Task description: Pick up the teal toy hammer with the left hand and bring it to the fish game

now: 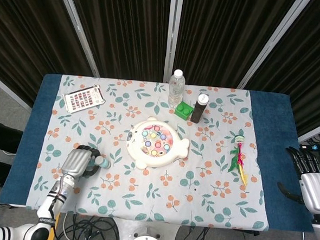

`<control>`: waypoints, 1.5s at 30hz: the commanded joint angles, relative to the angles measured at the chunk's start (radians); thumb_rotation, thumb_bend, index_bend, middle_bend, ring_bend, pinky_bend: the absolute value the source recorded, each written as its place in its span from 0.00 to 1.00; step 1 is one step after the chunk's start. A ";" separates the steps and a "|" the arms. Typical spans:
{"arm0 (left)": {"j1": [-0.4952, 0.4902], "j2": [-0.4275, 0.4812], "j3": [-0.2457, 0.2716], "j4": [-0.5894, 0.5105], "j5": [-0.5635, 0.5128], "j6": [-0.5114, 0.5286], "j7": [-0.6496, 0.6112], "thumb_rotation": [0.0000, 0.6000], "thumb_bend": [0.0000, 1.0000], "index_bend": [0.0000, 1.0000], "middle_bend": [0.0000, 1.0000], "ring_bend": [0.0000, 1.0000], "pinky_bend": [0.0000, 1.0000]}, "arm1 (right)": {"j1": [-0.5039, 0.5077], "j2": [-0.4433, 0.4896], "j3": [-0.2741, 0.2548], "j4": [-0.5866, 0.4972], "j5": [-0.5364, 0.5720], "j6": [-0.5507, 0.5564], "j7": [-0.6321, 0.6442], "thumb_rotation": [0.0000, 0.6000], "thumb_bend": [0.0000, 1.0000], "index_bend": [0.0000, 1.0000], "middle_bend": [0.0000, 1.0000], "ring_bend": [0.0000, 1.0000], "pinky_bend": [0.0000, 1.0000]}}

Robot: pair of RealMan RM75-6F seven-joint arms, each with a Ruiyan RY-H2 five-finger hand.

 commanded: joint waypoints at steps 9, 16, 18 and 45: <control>0.000 -0.016 0.004 0.038 0.033 0.003 -0.055 1.00 0.40 0.53 0.49 0.36 0.29 | -0.004 0.003 -0.001 -0.012 0.001 0.002 -0.013 1.00 0.14 0.00 0.08 0.00 0.00; 0.001 0.002 0.005 0.068 0.124 0.018 -0.149 1.00 0.52 0.58 0.55 0.42 0.34 | -0.010 0.011 -0.002 -0.026 -0.002 0.012 -0.025 1.00 0.14 0.00 0.08 0.00 0.00; -0.010 0.023 -0.001 0.072 0.159 0.009 -0.192 1.00 0.54 0.59 0.56 0.43 0.36 | -0.014 0.015 -0.002 -0.031 -0.002 0.017 -0.029 1.00 0.14 0.00 0.08 0.00 0.00; -0.544 0.088 -0.153 0.432 0.363 -0.463 -0.672 1.00 0.62 0.64 0.63 0.50 0.57 | -0.057 0.031 -0.018 -0.089 0.010 0.035 -0.098 1.00 0.14 0.00 0.09 0.00 0.00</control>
